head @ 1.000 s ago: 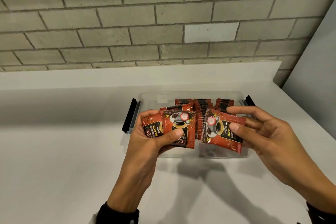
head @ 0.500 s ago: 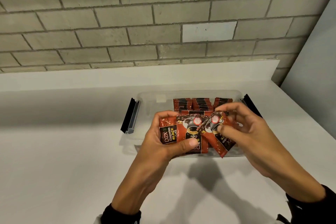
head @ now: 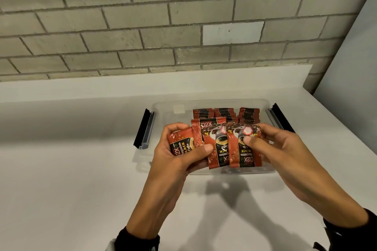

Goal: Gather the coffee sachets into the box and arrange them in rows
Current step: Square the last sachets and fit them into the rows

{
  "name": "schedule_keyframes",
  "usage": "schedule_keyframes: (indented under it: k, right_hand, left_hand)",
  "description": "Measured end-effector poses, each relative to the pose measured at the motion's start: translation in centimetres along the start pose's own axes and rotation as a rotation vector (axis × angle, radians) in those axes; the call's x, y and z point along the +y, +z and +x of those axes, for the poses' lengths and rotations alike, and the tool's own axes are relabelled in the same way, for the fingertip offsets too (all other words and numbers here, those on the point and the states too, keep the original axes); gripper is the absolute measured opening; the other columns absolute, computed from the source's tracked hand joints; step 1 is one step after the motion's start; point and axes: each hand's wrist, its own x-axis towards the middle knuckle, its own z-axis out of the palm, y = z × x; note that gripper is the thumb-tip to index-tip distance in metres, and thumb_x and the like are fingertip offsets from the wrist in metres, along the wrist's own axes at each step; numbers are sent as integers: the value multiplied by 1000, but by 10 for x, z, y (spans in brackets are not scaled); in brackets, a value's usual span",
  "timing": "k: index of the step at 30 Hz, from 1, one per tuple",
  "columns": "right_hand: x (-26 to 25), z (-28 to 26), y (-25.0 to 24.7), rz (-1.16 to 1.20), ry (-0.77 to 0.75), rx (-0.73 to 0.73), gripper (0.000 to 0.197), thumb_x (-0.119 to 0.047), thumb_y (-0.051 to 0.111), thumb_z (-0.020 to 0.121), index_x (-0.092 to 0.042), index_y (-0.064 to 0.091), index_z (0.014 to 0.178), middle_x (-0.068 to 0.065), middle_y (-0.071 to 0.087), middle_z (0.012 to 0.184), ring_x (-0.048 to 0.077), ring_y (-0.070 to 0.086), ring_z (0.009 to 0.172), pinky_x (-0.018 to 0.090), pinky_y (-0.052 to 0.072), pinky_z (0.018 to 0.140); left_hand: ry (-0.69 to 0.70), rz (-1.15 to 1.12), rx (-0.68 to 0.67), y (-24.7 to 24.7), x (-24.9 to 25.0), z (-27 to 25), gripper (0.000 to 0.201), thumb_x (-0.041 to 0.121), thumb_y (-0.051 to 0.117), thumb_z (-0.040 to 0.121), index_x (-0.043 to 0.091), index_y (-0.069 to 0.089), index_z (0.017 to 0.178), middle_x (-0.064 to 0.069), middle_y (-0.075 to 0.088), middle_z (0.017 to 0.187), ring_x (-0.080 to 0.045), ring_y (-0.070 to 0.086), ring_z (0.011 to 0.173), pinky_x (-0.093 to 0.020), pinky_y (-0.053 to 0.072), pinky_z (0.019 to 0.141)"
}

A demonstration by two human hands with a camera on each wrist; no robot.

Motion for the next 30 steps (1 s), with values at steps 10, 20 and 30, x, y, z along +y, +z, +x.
schedule_keyframes:
  k: [10,20,30]
  right_hand:
    - [0,2,1,-76,-50,-42,37,-27,64,70,1,63,96,7,73,95,11,68,82,19,55,74]
    - [-22,3,-18,-360,-242,-275,19,-29,50,90,-32,55,108,-7,64,105,16,63,102,26,55,80]
    - [-24,20,-2,-1327,-803,-555,45,1,63,83,-34,48,108,-9,32,108,5,25,97,10,31,73]
  left_hand:
    - [5,41,-2,3,4,-4,36,1,71,73,18,55,100,-9,73,95,-32,72,81,-39,59,65]
    - [27,140,35,-3,6,0,39,-7,72,72,14,55,100,-10,73,91,-34,72,76,-39,60,60]
    - [59,367,-154,7,9,-4,33,2,60,89,30,58,105,-8,71,98,-33,68,92,-50,56,82]
